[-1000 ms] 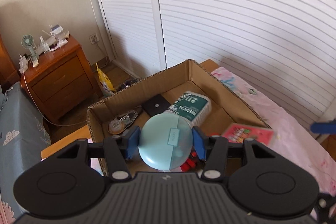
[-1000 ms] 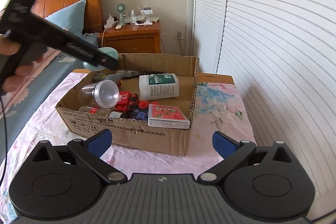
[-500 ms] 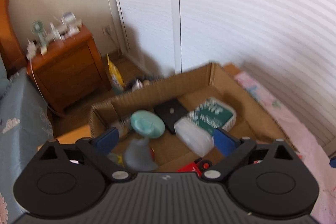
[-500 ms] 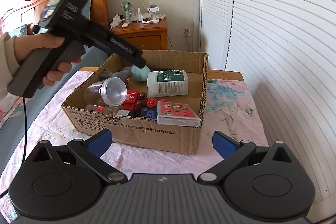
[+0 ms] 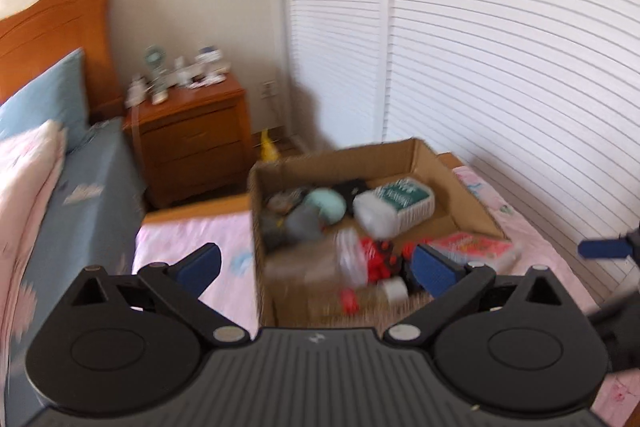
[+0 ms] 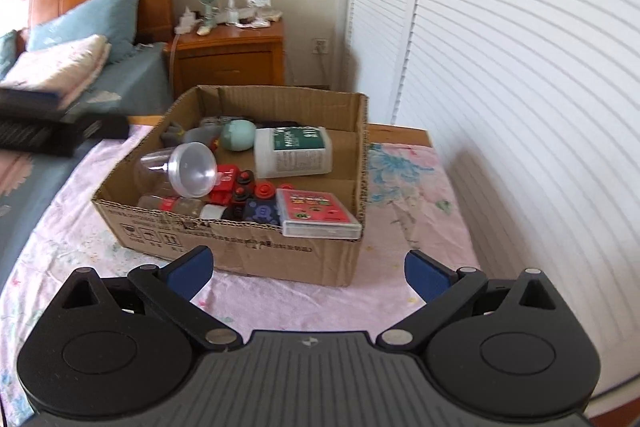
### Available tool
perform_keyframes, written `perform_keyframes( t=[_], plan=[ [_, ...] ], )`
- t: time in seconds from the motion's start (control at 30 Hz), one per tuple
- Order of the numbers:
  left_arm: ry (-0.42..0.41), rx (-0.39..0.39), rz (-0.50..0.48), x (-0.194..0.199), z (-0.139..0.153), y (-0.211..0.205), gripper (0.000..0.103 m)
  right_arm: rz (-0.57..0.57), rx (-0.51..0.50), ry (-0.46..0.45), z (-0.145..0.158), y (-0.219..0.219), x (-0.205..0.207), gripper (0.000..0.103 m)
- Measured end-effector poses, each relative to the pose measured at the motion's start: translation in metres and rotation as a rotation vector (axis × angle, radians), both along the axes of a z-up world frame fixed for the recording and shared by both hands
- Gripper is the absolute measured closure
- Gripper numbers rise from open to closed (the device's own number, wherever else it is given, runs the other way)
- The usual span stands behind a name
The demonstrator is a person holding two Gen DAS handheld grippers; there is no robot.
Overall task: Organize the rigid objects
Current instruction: 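Release the light-blue case into the box with the left tool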
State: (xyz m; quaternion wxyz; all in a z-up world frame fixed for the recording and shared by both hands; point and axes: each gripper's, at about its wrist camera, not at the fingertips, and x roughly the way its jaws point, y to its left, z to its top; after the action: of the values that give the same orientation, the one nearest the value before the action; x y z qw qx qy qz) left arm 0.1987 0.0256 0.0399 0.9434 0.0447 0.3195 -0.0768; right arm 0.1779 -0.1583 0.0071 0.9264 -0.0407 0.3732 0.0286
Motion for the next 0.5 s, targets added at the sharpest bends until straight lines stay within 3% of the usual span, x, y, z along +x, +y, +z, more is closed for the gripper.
perform_keyframes(
  t=[0.23, 0.5],
  plan=[
    [0.094, -0.052, 0.113, -0.041, -0.01, 0.011, 0.002, -0.018, 0.006, -0.007, 0.015, 0.01, -0.019, 0.0],
    [0.098, -0.024, 0.153, -0.057, -0.012, 0.008, 0.002, -0.011, 0.003, -0.012, 0.019, 0.018, -0.029, 0.0]
  ],
)
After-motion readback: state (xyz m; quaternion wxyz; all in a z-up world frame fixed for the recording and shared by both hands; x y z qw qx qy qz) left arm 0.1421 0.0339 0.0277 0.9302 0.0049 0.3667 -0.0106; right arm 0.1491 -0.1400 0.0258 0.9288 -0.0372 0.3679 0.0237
